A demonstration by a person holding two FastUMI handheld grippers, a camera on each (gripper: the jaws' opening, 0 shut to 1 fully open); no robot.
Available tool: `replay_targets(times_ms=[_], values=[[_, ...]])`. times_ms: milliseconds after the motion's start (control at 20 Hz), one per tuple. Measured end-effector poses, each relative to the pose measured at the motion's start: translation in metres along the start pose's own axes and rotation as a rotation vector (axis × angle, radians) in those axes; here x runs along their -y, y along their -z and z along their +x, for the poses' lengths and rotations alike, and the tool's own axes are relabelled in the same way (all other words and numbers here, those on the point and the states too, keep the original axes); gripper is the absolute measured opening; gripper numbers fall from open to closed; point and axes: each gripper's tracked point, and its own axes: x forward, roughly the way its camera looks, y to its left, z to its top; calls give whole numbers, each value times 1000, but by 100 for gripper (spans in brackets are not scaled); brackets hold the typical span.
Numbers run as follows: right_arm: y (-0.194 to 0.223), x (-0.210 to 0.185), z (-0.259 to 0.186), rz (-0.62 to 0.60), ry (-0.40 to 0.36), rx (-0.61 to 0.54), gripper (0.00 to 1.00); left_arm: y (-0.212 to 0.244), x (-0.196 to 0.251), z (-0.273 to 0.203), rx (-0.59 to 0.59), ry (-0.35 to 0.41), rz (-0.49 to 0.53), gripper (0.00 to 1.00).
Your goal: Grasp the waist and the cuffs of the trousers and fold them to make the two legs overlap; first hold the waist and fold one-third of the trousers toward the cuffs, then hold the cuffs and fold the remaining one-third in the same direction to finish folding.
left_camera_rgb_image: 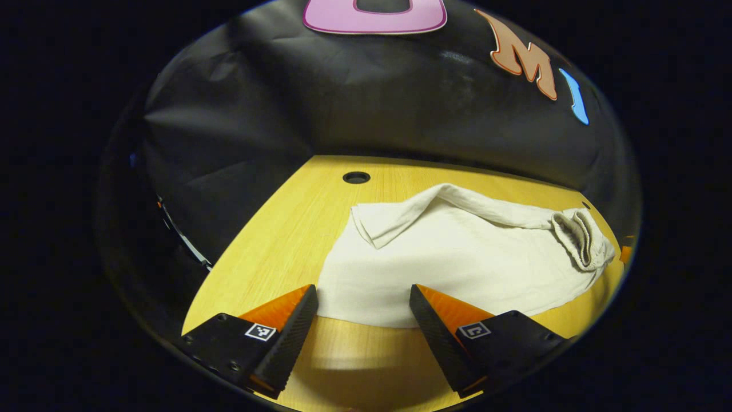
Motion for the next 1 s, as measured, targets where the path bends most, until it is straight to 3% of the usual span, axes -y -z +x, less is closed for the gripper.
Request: replay_targets(times_ms=[100, 250, 300, 450, 550, 750, 1000], values=[[0, 2, 0, -3, 6, -1, 97, -3, 3, 3, 5, 17, 36, 100], [4, 7, -2, -8, 12, -12, 97, -7, 11, 8, 20, 42, 29, 89], [5, 9, -4, -5, 13, -13, 97, -7, 18, 11, 20, 56, 20, 80], [8, 16, -7, 3, 16, -20, 96, -16, 36, 14, 65, 133, -33, 25], [7, 21, -11, 6, 18, -19, 97, -16, 39, 15, 62, 146, -70, 3], [6, 38, -24, -2, 18, -7, 96, -25, 41, 10, 65, 144, -235, 0], [5, 61, -36, 30, 7, 12, 97, -68, 58, -18, 148, 136, -184, 0]])
